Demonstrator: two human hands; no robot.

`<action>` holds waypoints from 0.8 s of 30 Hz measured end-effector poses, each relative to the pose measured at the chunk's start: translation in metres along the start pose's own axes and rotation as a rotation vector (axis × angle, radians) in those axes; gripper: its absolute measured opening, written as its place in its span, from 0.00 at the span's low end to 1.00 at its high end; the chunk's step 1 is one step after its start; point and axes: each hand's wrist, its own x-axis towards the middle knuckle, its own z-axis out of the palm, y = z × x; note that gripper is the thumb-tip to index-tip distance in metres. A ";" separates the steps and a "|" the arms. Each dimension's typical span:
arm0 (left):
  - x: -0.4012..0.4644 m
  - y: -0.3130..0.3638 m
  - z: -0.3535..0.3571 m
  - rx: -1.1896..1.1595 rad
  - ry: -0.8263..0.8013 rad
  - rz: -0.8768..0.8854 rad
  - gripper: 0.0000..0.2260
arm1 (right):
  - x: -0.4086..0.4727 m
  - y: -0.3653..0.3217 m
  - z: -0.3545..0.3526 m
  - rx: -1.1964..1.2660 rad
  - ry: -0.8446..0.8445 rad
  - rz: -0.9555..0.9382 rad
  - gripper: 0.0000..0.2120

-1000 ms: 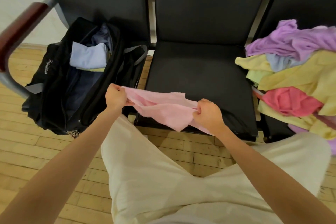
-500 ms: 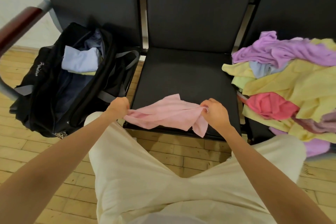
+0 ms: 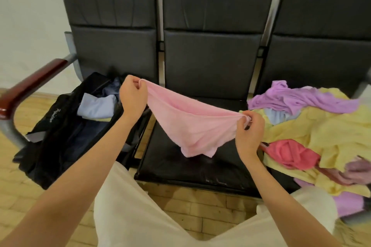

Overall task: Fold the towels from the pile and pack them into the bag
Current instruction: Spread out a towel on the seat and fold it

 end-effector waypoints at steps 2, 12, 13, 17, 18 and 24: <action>0.008 0.014 -0.001 -0.086 0.041 0.012 0.06 | 0.007 -0.008 0.000 0.000 0.054 0.000 0.07; 0.020 -0.009 -0.014 0.278 -0.113 0.293 0.05 | 0.025 -0.020 -0.004 -0.107 0.144 0.014 0.10; 0.020 -0.010 -0.015 0.320 -0.160 0.307 0.04 | 0.023 -0.021 -0.002 -0.112 0.189 0.009 0.11; 0.030 -0.019 -0.015 0.395 -0.455 0.122 0.03 | 0.028 -0.019 -0.001 -0.226 0.101 0.073 0.12; 0.033 -0.018 -0.014 0.314 -0.447 0.054 0.02 | 0.033 -0.015 -0.003 -0.285 0.046 0.076 0.13; 0.054 0.003 0.018 -0.007 -0.481 -0.207 0.06 | 0.064 -0.002 0.004 -0.517 -0.090 -0.022 0.08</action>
